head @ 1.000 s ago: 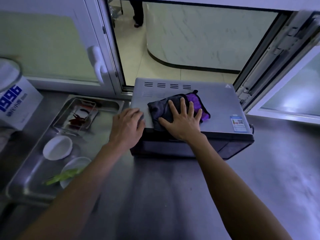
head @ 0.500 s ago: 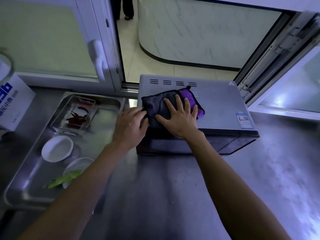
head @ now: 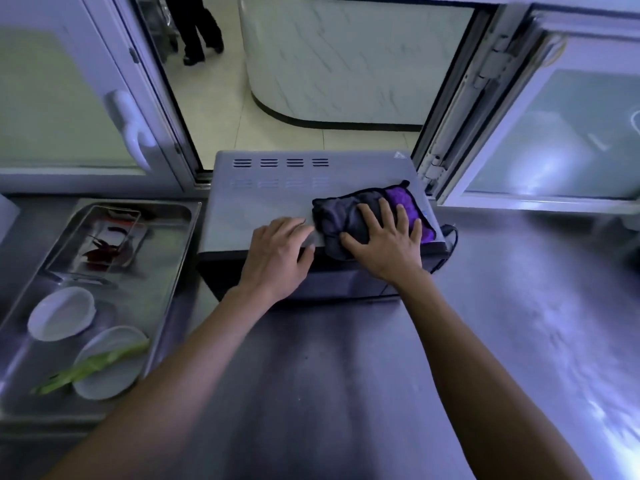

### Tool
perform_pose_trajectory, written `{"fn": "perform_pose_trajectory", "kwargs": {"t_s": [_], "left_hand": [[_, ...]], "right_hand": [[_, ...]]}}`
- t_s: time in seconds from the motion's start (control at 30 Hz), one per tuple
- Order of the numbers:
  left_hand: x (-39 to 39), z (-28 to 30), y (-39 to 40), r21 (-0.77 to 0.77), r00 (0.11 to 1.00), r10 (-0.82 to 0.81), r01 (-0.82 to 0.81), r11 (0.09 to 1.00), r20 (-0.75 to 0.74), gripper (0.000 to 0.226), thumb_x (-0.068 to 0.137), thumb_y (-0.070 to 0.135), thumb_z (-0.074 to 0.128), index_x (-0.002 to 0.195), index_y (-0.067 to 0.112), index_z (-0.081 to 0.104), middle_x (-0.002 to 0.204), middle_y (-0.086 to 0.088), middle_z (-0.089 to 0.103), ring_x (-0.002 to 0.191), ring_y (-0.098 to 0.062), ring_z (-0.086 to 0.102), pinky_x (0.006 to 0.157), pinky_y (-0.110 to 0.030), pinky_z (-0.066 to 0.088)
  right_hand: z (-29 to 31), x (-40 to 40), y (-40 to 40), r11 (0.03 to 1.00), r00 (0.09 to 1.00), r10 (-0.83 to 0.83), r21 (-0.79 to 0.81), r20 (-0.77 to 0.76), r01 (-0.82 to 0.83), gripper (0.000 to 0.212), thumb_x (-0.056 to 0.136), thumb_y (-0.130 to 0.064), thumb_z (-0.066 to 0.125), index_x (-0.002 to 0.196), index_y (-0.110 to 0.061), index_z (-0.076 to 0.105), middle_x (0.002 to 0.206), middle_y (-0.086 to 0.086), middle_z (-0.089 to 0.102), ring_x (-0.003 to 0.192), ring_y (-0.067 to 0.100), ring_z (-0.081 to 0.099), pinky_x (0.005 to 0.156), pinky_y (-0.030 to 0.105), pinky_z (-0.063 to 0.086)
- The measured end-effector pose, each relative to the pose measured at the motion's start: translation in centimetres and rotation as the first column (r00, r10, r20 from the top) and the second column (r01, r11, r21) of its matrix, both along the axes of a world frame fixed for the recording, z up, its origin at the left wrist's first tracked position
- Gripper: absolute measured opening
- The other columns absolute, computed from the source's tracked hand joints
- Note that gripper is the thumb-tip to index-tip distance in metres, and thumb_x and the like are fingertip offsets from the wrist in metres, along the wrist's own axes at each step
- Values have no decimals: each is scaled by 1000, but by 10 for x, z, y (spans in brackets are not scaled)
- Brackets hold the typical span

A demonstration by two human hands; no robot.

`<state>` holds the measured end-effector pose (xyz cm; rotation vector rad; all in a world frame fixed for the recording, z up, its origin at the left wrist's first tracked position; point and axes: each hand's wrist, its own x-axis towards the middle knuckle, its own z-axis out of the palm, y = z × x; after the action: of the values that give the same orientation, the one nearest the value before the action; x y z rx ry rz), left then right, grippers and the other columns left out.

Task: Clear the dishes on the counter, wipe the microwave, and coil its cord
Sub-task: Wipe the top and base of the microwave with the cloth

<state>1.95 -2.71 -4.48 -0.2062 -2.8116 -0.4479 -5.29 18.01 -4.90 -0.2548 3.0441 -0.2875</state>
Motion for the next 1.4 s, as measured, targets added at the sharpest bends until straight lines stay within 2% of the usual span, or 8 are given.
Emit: {"fn": "perform_pose_trajectory", "kwargs": {"t_s": [0.23, 0.4, 0.53, 0.7, 1.0, 1.4], "left_hand": [[-27, 4, 57, -74, 1000, -15, 16, 997, 16, 34, 93, 32, 58, 119, 12, 65, 127, -4, 61, 121, -26, 54, 93, -47, 45], [-44, 7, 56, -70, 997, 49, -45, 997, 60, 38, 97, 34, 53, 128, 15, 63, 135, -2, 58, 128, -24, 49, 100, -47, 42], [-64, 9, 40, -72, 992, 92, -86, 994, 91, 38, 100, 35, 47, 130, 17, 61, 138, -1, 56, 130, -24, 46, 101, -47, 40], [-90, 8, 22, -88, 982, 116, -104, 991, 146, 35, 100, 36, 43, 125, 22, 62, 139, 2, 54, 131, -24, 43, 101, -46, 39], [-117, 11, -11, -10, 988, 94, -93, 996, 121, 30, 96, 30, 54, 120, 18, 68, 129, 2, 63, 124, -24, 52, 101, -44, 42], [-75, 11, -97, -1, 985, 147, -147, 989, 92, 27, 93, 23, 58, 113, 12, 73, 125, -1, 66, 117, -28, 57, 95, -46, 47]], "right_hand": [[-6, -14, 41, 999, 999, -50, -18, -17, 50, 88, 75, -85, 18, 153, -45, 15, 168, -3, 5, 153, 31, -2, 118, 61, -1], [-7, -32, 49, 998, 998, -64, -8, -10, 64, 88, 75, -86, 19, 154, -45, 14, 168, -2, 4, 153, 33, -2, 117, 63, 6], [-4, -52, 43, 997, 996, -73, 6, 51, 72, 93, 73, -88, 18, 155, -45, 8, 168, -2, -4, 152, 35, -7, 116, 65, 4], [-3, -77, 24, 996, 994, -85, -6, 68, 85, 94, 75, -88, 21, 156, -43, 6, 168, 0, -7, 152, 36, -11, 116, 67, -3], [-2, -124, -21, 998, 996, -62, -9, 70, 63, 94, 75, -88, 23, 156, -44, 4, 168, 2, -9, 152, 37, -12, 115, 68, -11], [-2, -112, -115, 999, 995, 54, 2, 88, -54, 93, 76, -89, 18, 156, -45, -3, 167, 5, -14, 151, 41, -15, 112, 70, -13]]}}
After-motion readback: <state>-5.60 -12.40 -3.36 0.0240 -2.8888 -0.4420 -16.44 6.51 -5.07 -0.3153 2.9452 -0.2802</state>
